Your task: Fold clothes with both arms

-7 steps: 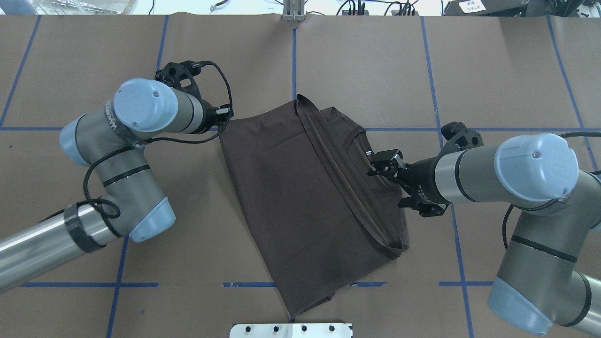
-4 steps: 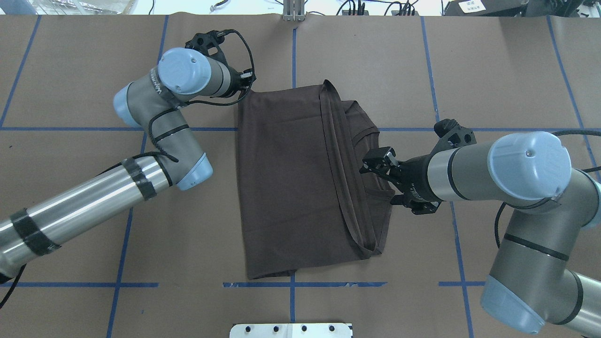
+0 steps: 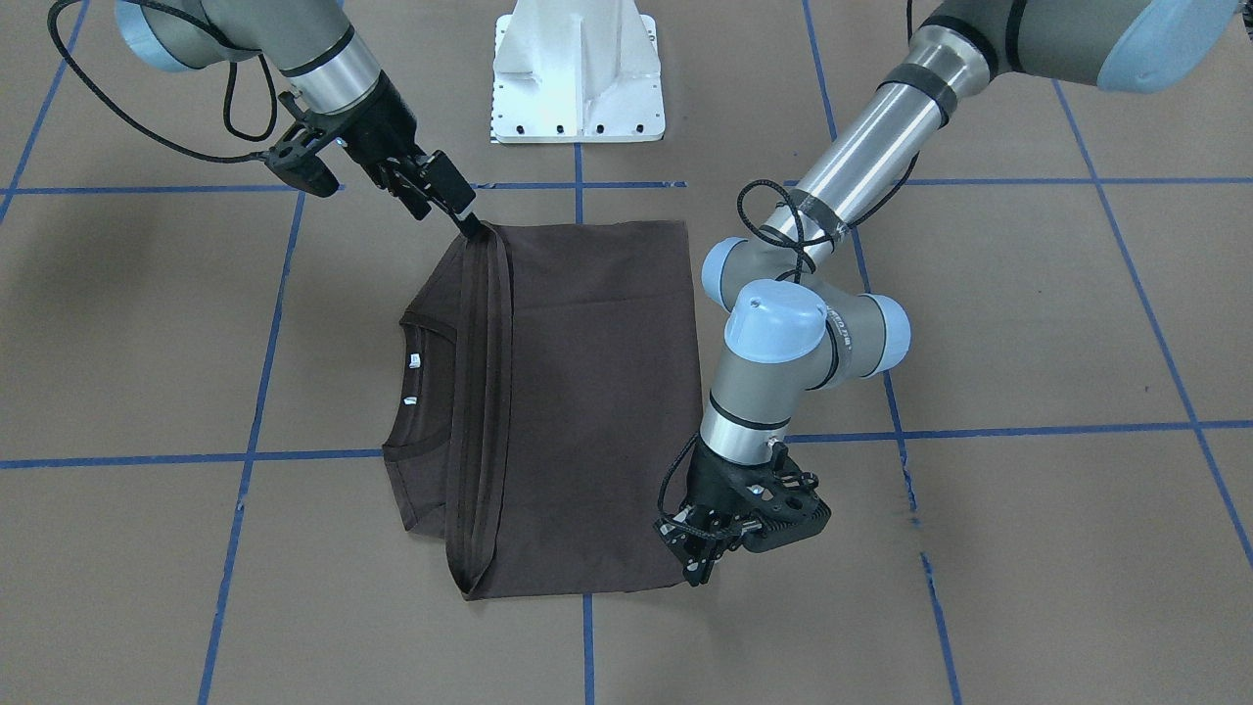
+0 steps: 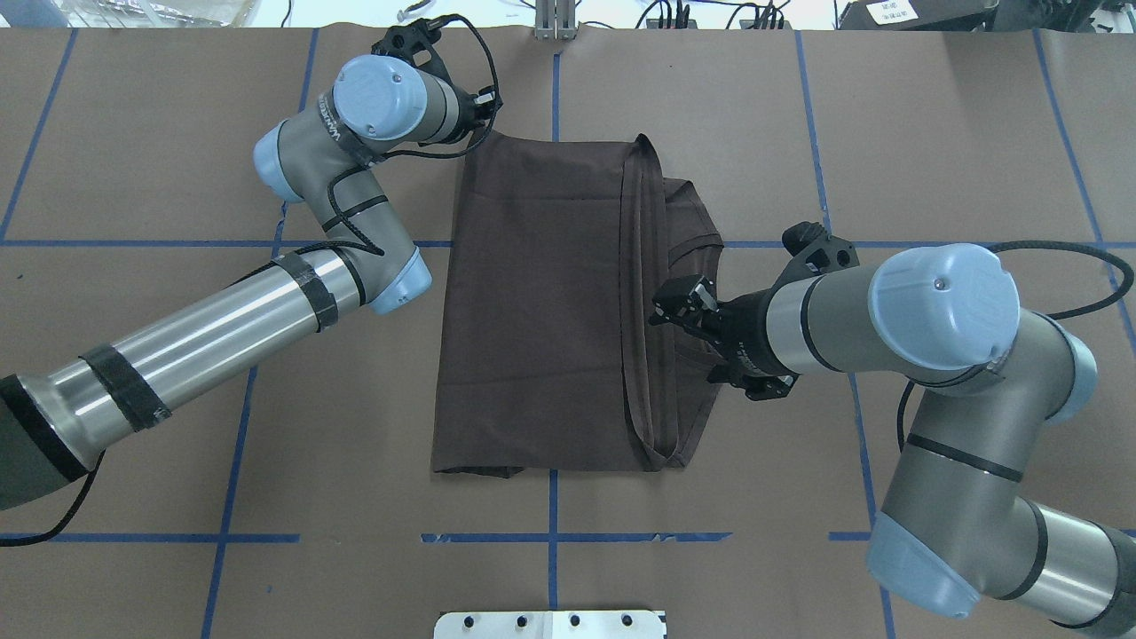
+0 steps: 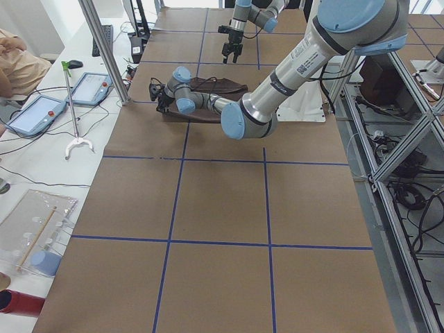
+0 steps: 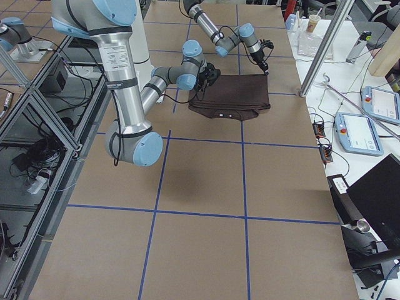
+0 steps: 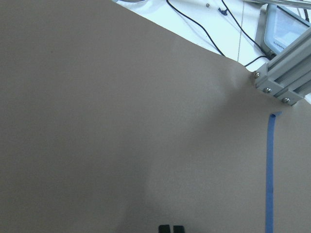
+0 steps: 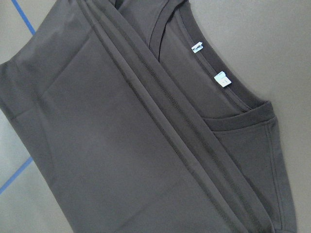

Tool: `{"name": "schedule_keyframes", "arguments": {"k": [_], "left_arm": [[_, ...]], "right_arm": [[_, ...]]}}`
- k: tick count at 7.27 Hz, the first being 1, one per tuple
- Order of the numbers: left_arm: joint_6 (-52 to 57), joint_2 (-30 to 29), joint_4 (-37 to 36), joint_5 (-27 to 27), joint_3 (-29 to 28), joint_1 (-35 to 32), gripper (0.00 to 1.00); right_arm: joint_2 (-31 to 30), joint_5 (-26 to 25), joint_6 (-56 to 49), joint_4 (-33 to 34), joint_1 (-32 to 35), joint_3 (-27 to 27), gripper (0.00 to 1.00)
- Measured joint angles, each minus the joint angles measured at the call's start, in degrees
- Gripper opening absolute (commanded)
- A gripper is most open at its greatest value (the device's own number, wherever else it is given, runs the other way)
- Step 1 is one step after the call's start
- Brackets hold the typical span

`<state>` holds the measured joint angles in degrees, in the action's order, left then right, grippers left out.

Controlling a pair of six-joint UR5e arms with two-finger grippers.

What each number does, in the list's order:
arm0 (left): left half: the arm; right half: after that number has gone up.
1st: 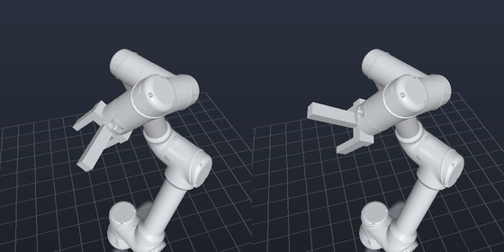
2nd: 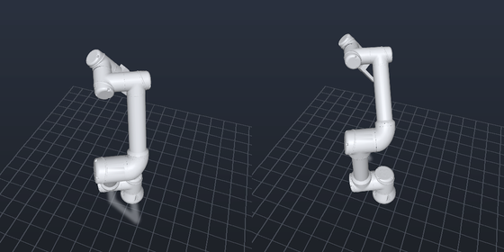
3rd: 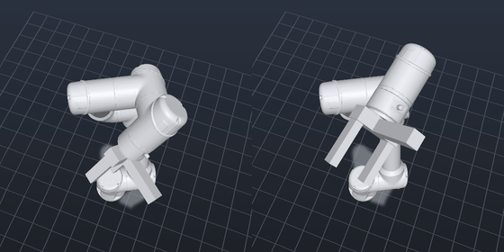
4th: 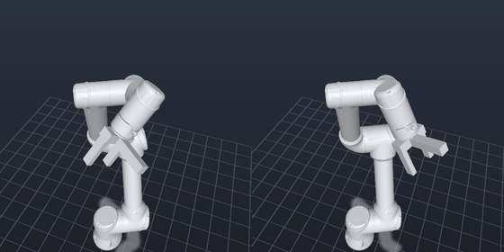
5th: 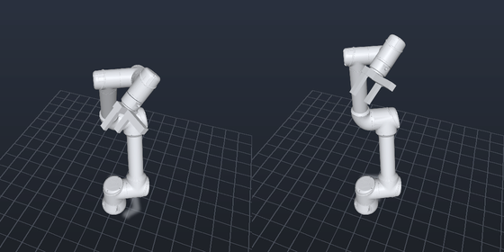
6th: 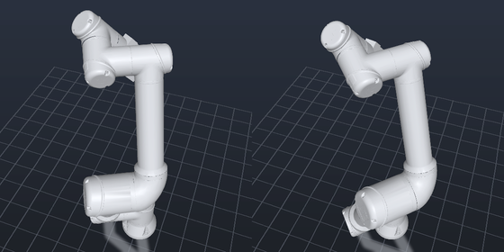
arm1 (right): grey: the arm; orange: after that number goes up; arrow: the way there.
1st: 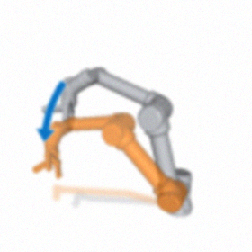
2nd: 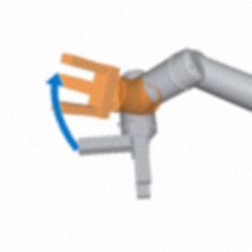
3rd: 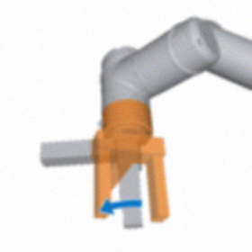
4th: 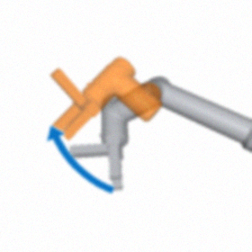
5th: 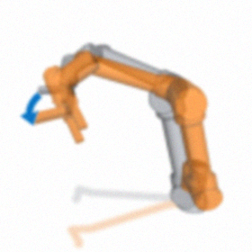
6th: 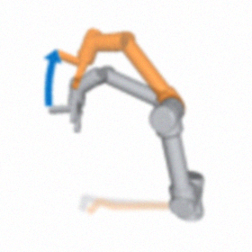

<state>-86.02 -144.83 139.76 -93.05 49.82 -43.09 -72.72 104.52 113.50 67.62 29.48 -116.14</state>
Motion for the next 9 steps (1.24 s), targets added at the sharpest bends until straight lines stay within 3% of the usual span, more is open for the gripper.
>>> {"name": "schedule_keyframes", "arguments": {"k": [2,4,7,9], "left_arm": [[0.1,9.0,-0.1,-1.2,13.7,0.1,0.76],[-0.3,18.3,-2.2,-7.7,26.3,0.3,0.76],[-0.5,20.5,-4.8,-10.2,29.2,0.3,0.79],[-0.4,20.5,-4.8,-10.4,29.2,0.4,0.8]], "right_arm": [[1.9,-2.6,-1.6,1.0,-3.2,2.5,1.0],[4.7,-6.6,-10.4,6.9,-7.7,6.1,1.0],[10.1,-9.0,-26.7,20.7,-10.5,9.0,1.0],[11.3,-9.1,-33.1,22.8,-10.6,11.7,1.0]]}}
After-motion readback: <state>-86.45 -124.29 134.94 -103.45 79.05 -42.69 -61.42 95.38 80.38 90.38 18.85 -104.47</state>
